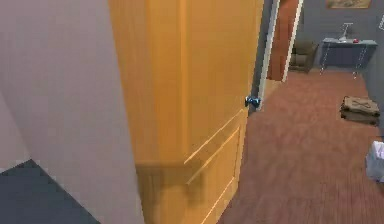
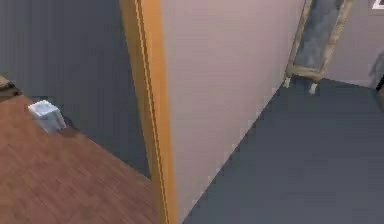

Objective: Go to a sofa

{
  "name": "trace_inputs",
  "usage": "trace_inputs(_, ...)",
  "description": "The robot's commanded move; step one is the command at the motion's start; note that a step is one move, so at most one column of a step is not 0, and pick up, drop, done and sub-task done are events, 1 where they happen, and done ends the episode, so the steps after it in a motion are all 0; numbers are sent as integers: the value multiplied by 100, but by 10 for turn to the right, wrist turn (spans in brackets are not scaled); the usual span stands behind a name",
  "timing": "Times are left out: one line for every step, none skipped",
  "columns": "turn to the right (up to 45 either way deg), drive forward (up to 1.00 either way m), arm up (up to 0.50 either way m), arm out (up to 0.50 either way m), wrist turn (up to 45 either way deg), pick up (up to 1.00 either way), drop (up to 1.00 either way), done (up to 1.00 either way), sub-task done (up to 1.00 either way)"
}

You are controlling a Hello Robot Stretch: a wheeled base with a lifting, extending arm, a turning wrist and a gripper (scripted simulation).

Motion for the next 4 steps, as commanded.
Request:
trace_inputs(270,0,0,0,0,0,0,0,0)
trace_inputs(30,0,0,0,0,0,0,0,0)
trace_inputs(0,100,0,0,0,0,0,0,0)
trace_inputs(-390,0,0,0,0,0,0,0,0)
